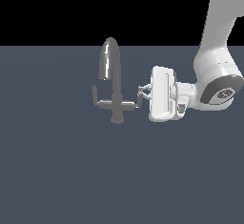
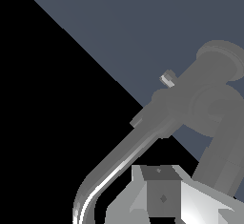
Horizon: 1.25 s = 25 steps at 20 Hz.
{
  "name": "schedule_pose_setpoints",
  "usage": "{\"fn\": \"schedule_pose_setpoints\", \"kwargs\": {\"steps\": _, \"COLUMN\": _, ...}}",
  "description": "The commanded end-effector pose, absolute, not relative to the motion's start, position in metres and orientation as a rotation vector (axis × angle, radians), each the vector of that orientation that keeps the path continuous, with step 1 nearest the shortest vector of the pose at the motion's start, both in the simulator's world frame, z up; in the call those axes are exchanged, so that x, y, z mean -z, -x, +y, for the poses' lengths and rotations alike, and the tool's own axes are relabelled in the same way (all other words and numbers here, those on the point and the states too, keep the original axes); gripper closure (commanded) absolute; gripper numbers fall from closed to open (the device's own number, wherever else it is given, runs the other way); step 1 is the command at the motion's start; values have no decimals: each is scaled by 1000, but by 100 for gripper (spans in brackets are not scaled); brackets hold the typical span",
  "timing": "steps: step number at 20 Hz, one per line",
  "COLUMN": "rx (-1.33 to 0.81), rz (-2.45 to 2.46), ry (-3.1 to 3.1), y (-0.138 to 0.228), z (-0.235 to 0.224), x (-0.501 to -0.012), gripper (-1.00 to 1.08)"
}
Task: Turn on the faucet by rotating a designated handle.
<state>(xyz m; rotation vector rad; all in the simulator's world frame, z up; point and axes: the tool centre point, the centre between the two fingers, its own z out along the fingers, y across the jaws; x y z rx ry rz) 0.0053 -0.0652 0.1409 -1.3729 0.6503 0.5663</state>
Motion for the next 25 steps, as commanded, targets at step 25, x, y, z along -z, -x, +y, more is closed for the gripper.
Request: {"fn": "schedule_pose_setpoints", "kwargs": {"steps": 25, "rx": -570, "rz": 642, "ry": 1372, "y": 62, "z": -57, "x": -80, "gripper": 108}}
